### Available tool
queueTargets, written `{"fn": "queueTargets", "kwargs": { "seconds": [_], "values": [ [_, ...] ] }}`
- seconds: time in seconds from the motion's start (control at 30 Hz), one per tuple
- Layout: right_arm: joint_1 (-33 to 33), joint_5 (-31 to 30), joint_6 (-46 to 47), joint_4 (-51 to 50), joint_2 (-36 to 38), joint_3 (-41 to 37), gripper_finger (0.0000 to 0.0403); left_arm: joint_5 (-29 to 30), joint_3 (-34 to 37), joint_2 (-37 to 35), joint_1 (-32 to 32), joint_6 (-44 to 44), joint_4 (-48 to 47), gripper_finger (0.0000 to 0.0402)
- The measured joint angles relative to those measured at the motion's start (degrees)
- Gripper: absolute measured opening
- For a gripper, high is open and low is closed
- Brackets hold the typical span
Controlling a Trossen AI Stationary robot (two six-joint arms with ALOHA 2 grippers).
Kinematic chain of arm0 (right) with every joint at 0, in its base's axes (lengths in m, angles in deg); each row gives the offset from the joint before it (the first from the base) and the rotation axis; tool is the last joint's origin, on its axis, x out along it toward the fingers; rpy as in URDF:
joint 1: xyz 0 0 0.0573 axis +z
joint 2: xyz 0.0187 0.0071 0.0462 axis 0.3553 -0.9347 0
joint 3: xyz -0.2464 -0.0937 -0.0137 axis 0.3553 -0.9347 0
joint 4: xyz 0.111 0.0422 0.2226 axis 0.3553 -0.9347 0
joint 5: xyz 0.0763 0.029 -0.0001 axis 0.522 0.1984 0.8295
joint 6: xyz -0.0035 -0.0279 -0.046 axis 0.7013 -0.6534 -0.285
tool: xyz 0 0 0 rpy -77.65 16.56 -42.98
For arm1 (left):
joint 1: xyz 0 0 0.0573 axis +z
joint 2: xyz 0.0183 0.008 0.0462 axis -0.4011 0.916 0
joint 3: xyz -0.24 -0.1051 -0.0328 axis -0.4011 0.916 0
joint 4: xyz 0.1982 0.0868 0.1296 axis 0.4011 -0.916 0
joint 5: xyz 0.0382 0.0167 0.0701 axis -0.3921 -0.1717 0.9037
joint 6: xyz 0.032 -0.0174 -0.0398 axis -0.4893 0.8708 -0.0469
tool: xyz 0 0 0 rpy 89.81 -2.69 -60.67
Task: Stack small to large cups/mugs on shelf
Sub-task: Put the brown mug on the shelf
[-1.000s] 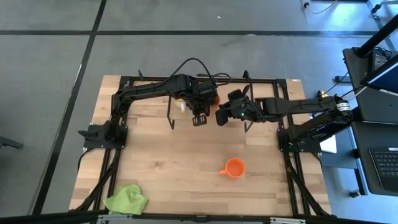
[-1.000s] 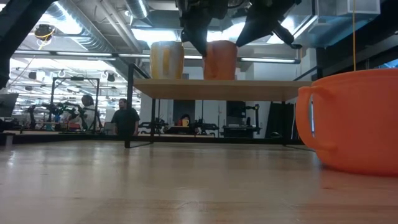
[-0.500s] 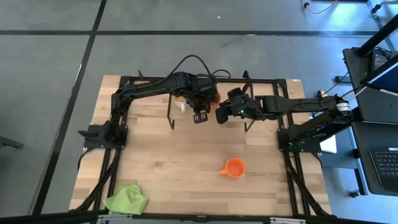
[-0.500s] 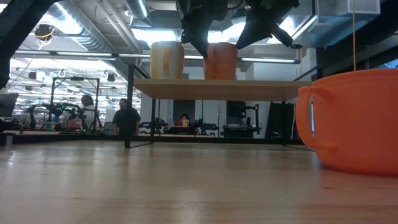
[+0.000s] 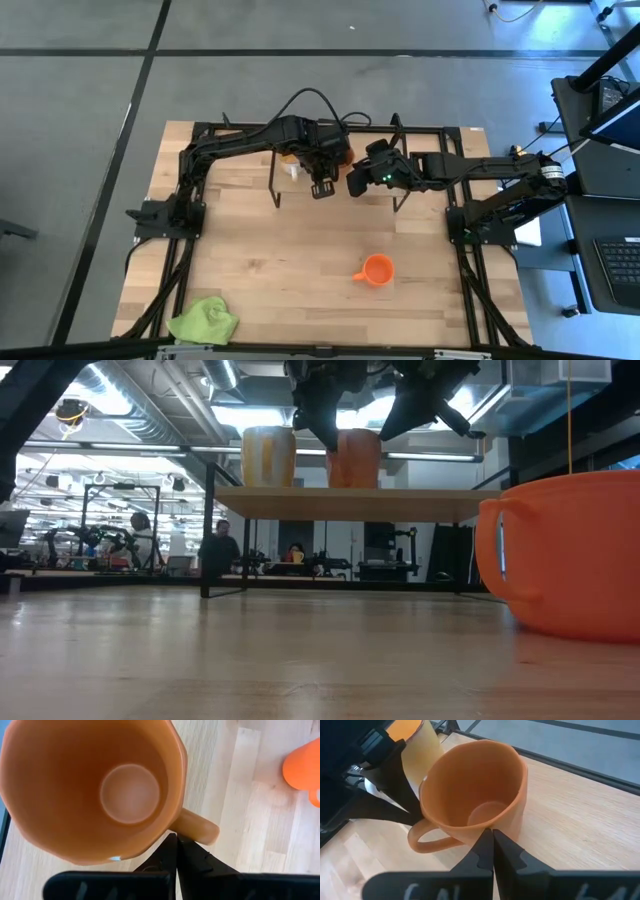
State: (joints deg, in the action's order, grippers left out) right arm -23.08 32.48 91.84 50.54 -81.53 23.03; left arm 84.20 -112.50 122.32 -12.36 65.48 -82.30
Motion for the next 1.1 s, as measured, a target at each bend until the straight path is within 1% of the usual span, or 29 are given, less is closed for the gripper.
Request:
{"fn": "queueTargets", "kwargs": {
  "seconds": [1.1],
  "values": [
    [-1.3,0.5,-2.6,0.5,0.0,0.0,0.0,-1.7,0.0,0.0,-0.1,-1.1,1.9,0.0]
  ]
}}
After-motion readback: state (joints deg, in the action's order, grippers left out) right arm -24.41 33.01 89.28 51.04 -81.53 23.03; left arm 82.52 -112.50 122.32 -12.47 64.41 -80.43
